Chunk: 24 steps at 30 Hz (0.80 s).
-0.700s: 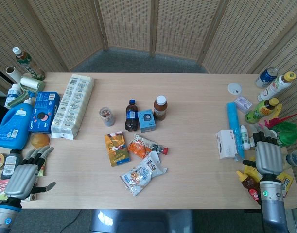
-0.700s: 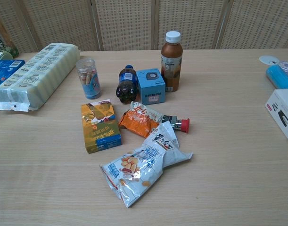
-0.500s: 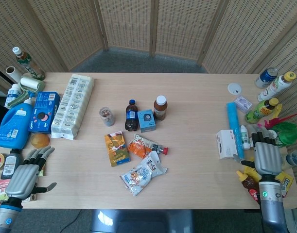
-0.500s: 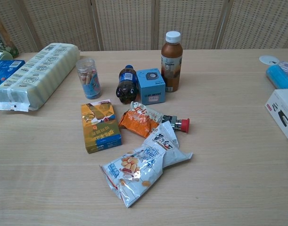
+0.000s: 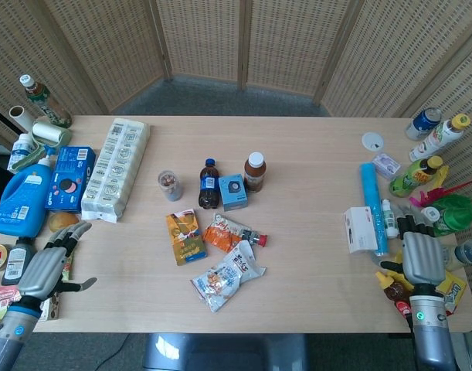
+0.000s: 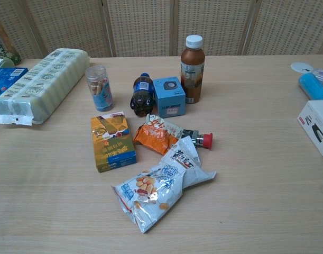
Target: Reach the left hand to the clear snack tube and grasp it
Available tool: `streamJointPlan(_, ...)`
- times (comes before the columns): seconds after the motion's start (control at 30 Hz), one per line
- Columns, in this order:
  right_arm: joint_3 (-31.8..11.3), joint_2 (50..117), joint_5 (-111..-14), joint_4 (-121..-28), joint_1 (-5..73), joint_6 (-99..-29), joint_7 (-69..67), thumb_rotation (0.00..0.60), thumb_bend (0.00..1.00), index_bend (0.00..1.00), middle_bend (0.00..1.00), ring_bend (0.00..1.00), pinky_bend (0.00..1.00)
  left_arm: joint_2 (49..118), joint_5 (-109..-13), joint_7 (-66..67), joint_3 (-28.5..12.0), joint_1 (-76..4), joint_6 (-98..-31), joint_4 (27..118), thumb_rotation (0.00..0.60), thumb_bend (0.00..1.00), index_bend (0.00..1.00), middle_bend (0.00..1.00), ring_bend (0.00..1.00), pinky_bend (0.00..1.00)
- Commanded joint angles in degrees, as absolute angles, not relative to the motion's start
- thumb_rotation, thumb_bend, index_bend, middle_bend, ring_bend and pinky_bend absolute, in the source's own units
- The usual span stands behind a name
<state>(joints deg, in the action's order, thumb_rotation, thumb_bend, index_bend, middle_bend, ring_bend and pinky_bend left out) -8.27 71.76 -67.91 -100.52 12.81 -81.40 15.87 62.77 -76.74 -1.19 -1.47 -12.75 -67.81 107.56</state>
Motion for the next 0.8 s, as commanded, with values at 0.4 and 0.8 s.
streamJointPlan(0.4, -7.9, 70.3, -68.0, -102.0, 11.1, -81.6, 15.1, 0.498, 0.17, 0.00, 0.00, 0.00, 0.00, 75.3, -62.3, -11.7, -12.3, -25.3, -53.2, 95.5, 0.600, 0.22, 0.00, 0.00, 0.00, 0.00)
streamJointPlan(0.8, -7.9, 68.4, -66.8, -103.0, 9.4, -81.5, 13.7, 0.499, 0.17, 0.00, 0.00, 0.00, 0.00, 88.6, -56.0, -16.8, -18.1, -34.8, -44.7, 78.8, 0.600, 0.22, 0.00, 0.00, 0.00, 0.00)
